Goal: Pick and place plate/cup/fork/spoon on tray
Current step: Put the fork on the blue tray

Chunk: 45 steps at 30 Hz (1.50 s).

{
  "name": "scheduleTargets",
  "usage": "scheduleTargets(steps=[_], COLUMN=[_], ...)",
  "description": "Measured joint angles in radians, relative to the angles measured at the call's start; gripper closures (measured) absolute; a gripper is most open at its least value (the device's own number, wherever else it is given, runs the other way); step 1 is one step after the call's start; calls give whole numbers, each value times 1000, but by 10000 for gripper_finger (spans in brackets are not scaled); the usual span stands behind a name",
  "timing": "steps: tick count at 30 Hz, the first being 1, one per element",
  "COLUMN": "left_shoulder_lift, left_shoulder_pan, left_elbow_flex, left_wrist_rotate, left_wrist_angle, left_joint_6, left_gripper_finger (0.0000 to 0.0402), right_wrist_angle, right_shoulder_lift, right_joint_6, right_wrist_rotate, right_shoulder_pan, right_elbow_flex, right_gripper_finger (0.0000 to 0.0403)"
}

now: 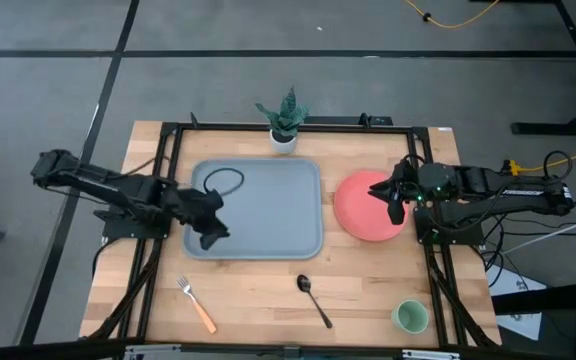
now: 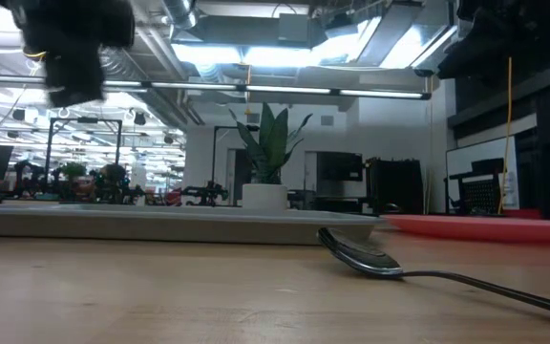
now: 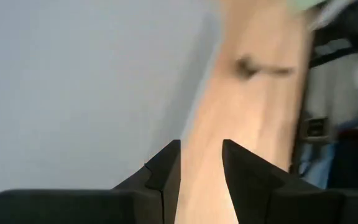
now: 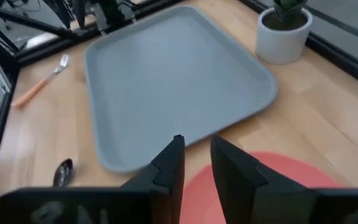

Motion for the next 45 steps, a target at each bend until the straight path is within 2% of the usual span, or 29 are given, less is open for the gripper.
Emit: scheduleTargets(steps=[3, 7, 11, 15, 21, 25, 33, 37, 40, 43, 45], left_shoulder_lift=[71, 127, 178, 220, 241, 225, 149, 94, 65, 63, 89], left_shoulder_pan=[-23, -80, -156, -231, -330, -362, -371, -376, -397, -458, -516], left_elbow_flex=[23, 23, 23, 23, 23, 23, 23, 44, 128, 248, 331], left_wrist_rotate=[35, 103, 96, 105, 224, 394, 659, 808, 790, 612, 461], left_wrist_angle=[-78, -102, -108, -108, -119, -176, -263, -267, -265, -268, -318], left_joint_6=[-276, -615, -853, -1022, -1168, -1211, -1185, -1262, -1374, -1564, -1617], left_gripper_finger=[290, 290, 290, 290, 290, 290, 290, 290, 290, 290, 290], right_wrist_angle=[-58, -110, -125, -124, -140, -139, -139, -151, -168, -197, -215], right_shoulder_lift=[0, 0, 0, 0, 0, 0, 0, 0, 0, 0, 0], right_joint_6=[2, 0, 1, -1, 88, 80, 134, 106, 102, 103, 102], right_wrist_rotate=[0, 1, 27, 27, 19, 29, 51, 52, 52, 52, 52], right_shoulder_pan=[0, 0, 0, 0, 0, 0, 0, 0, 0, 0, 0], right_elbow_flex=[0, 0, 0, 0, 0, 0, 0, 0, 0, 0, 0], right_gripper_finger=[320, 320, 320, 320, 320, 320, 320, 320, 320, 320, 320])
